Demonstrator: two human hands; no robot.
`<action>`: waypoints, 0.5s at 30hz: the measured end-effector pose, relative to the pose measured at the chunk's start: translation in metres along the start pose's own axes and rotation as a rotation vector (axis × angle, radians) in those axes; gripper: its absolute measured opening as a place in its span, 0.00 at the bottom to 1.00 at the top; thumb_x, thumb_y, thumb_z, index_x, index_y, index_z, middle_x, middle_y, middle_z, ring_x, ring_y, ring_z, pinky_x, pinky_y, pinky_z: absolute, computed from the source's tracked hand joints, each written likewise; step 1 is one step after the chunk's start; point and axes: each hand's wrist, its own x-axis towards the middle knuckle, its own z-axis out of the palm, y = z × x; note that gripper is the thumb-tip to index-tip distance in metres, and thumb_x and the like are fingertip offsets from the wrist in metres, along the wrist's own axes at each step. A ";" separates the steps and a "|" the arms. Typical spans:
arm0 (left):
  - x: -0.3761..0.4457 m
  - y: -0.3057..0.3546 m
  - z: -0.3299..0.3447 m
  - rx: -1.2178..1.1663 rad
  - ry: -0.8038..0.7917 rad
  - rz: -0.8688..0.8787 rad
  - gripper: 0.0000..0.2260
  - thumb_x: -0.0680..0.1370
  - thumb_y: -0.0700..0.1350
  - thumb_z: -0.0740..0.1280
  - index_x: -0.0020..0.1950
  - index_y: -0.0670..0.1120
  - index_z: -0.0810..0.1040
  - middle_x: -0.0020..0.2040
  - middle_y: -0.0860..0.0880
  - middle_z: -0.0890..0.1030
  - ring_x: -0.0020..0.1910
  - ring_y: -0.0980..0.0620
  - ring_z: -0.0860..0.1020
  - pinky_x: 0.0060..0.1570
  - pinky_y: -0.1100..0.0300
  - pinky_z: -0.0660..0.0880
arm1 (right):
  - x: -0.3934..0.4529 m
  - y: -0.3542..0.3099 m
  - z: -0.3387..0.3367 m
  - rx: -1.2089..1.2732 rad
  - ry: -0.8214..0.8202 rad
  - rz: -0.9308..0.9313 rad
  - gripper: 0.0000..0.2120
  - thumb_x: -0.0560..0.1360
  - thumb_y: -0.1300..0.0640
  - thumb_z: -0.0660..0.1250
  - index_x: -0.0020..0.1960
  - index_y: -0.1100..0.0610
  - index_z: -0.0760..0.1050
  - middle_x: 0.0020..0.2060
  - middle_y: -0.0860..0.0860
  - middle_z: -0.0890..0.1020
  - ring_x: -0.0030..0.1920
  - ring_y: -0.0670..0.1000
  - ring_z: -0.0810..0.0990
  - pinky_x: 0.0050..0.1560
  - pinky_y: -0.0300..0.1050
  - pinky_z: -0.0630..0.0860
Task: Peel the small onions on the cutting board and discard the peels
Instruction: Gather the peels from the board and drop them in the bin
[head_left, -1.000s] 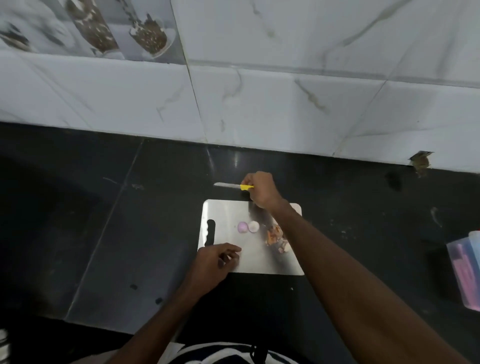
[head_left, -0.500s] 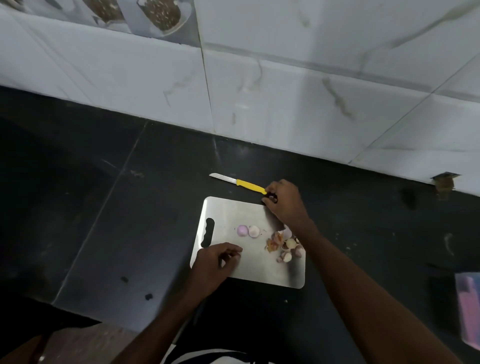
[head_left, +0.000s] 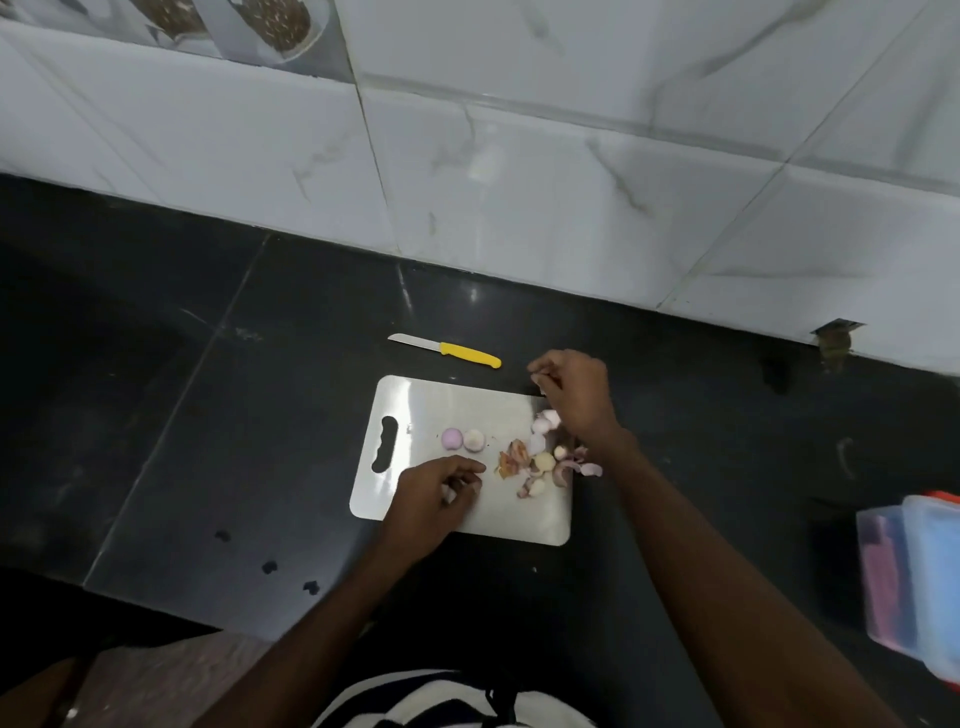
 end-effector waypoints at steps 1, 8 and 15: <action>0.001 -0.001 0.002 0.027 -0.005 0.014 0.18 0.80 0.41 0.77 0.69 0.52 0.84 0.55 0.59 0.86 0.52 0.60 0.84 0.57 0.67 0.80 | -0.013 0.004 -0.011 0.088 0.077 0.062 0.06 0.78 0.64 0.75 0.53 0.56 0.87 0.45 0.46 0.87 0.44 0.39 0.86 0.49 0.27 0.77; 0.002 0.004 0.034 0.210 -0.110 -0.018 0.39 0.76 0.52 0.82 0.83 0.47 0.69 0.73 0.50 0.78 0.66 0.50 0.79 0.69 0.52 0.78 | -0.102 0.078 -0.043 0.048 0.098 0.400 0.09 0.82 0.61 0.71 0.59 0.52 0.86 0.53 0.48 0.89 0.48 0.45 0.87 0.61 0.40 0.79; 0.007 0.030 0.061 0.271 -0.069 -0.065 0.39 0.74 0.54 0.82 0.80 0.48 0.69 0.71 0.47 0.75 0.66 0.47 0.79 0.62 0.56 0.77 | -0.128 0.074 -0.031 0.040 -0.146 0.304 0.29 0.74 0.55 0.80 0.73 0.50 0.76 0.58 0.50 0.77 0.48 0.43 0.80 0.45 0.29 0.74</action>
